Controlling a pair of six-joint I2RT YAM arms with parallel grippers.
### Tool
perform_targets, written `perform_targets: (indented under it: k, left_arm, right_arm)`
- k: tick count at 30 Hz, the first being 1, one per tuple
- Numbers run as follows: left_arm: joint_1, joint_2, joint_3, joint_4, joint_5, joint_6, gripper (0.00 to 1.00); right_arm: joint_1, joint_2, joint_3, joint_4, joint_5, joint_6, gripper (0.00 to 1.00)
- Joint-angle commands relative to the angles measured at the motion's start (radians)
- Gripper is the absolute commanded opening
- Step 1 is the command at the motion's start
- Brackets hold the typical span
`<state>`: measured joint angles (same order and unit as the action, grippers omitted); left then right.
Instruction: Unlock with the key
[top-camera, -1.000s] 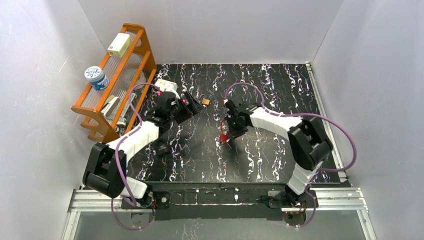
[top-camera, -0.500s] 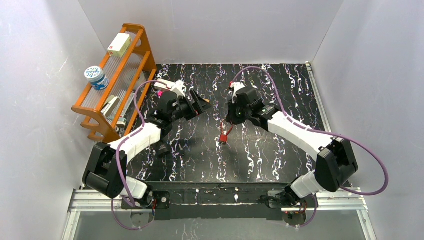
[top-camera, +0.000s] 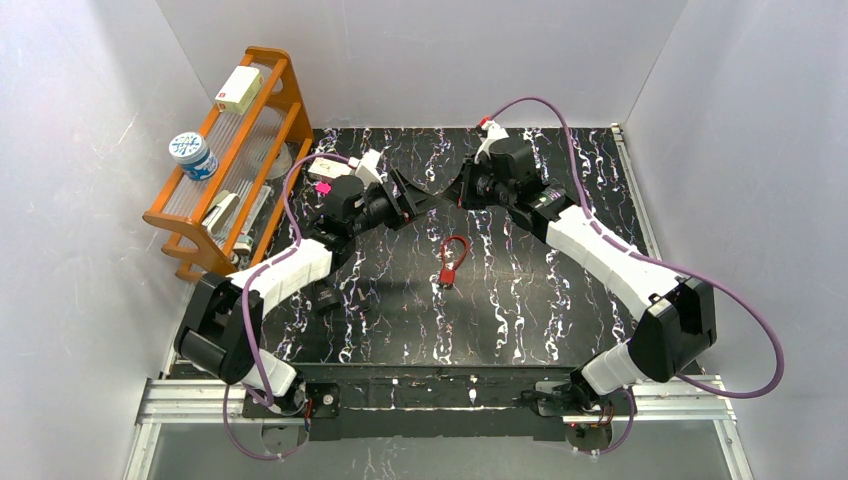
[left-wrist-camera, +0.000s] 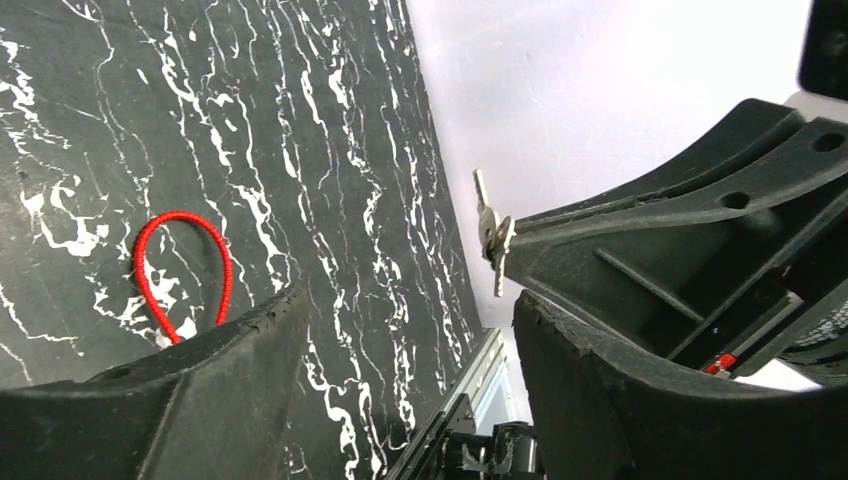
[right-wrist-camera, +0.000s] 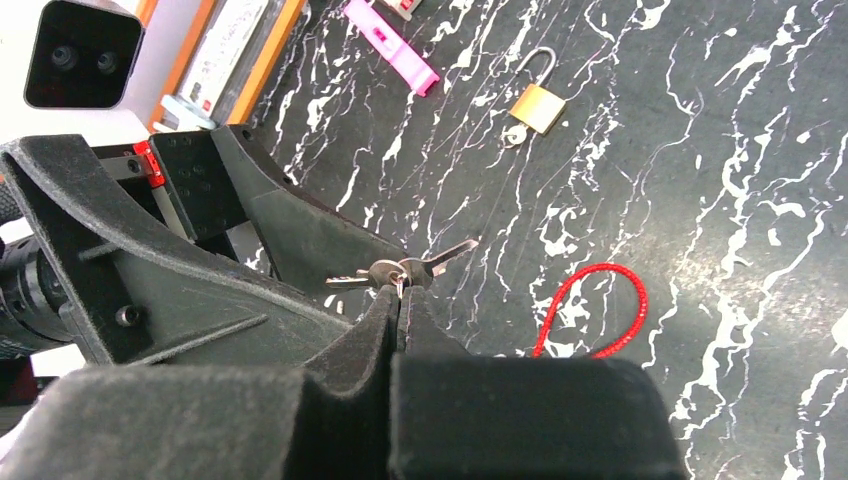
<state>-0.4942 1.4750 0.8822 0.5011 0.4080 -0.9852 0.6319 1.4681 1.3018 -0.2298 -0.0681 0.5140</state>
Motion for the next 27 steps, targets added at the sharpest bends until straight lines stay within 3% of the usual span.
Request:
perform_targets:
  k: [1,14,27]
  left_arm:
    - [-0.007,-0.023,0.036,0.064,-0.015,-0.032,0.70]
    - [-0.014,-0.021,0.026,0.076,-0.035,-0.034,0.40]
    - [-0.016,-0.010,0.043,0.092,-0.026,-0.020,0.40]
  right_arm:
    - [-0.015,-0.019,0.028,0.037,-0.054,0.056,0.01]
    - [-0.053,-0.017,-0.013,0.038,-0.128,0.076,0.01]
    - [-0.057,0.022,-0.015,0.006,-0.145,0.066,0.01]
